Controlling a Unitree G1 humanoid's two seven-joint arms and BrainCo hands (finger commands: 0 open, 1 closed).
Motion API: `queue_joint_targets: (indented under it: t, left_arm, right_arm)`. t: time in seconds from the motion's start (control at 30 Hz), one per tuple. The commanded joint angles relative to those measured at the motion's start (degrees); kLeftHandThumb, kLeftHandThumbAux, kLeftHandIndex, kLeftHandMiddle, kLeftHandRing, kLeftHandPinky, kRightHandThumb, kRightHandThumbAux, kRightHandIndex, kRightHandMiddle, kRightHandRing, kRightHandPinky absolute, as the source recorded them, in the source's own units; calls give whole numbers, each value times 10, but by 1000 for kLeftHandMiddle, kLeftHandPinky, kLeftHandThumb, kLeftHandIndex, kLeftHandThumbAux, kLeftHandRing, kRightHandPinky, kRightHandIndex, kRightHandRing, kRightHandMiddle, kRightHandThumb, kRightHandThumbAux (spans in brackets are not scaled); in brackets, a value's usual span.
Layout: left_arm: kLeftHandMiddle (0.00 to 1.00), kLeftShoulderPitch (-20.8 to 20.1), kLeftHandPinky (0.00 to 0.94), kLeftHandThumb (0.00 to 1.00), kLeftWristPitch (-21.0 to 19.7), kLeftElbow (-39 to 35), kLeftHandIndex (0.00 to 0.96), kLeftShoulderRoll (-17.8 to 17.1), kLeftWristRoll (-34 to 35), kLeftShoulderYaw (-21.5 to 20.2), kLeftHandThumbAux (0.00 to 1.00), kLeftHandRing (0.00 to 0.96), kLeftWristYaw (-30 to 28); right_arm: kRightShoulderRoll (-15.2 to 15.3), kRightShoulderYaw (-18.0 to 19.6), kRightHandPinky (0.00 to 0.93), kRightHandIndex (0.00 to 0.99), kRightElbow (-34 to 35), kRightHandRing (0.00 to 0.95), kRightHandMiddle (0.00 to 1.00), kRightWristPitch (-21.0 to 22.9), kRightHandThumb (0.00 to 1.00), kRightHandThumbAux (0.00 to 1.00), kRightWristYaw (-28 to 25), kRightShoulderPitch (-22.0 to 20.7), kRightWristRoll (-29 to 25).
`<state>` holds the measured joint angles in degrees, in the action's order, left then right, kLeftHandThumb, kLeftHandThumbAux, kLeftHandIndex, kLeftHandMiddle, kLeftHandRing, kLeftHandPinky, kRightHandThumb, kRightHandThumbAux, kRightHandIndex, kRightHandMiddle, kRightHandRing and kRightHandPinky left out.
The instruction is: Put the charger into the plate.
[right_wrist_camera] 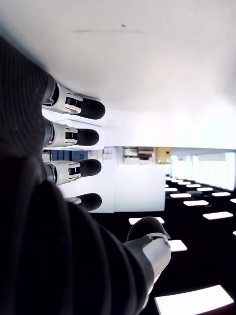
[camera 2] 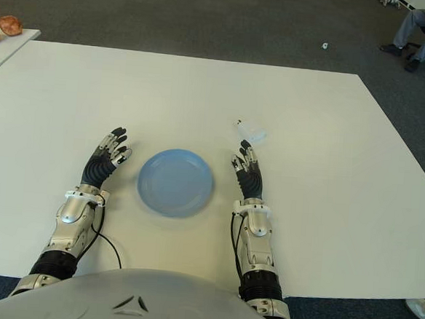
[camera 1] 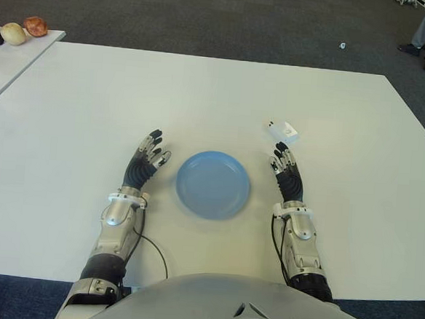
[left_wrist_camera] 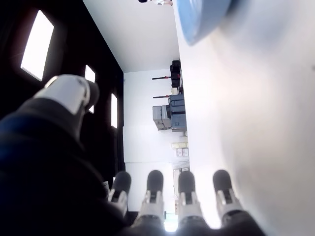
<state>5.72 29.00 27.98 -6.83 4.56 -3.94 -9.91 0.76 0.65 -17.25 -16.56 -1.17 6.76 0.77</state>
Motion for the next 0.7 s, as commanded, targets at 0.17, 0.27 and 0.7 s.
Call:
queue_joint_targets:
  t: [0.17, 0.27, 0.7]
  left_arm:
    - [42, 27, 36, 0, -32, 32, 4, 6, -1, 1, 646, 30, -2]
    - [38, 27, 33, 0, -30, 33, 3, 6, 0, 1, 644, 27, -2]
    - [41, 26, 47, 0, -29, 41, 3, 6, -5, 1, 640, 31, 3]
  right_arm:
    - [-5, -7, 95, 0, -53, 15, 0, 99, 83, 495, -8, 66, -4]
    - [-6, -6, 89, 0, -55, 15, 0, 88, 87, 497, -6, 66, -4]
    - [-9, 5, 101, 2, -1, 45, 27, -17, 218, 606, 97, 51, 64]
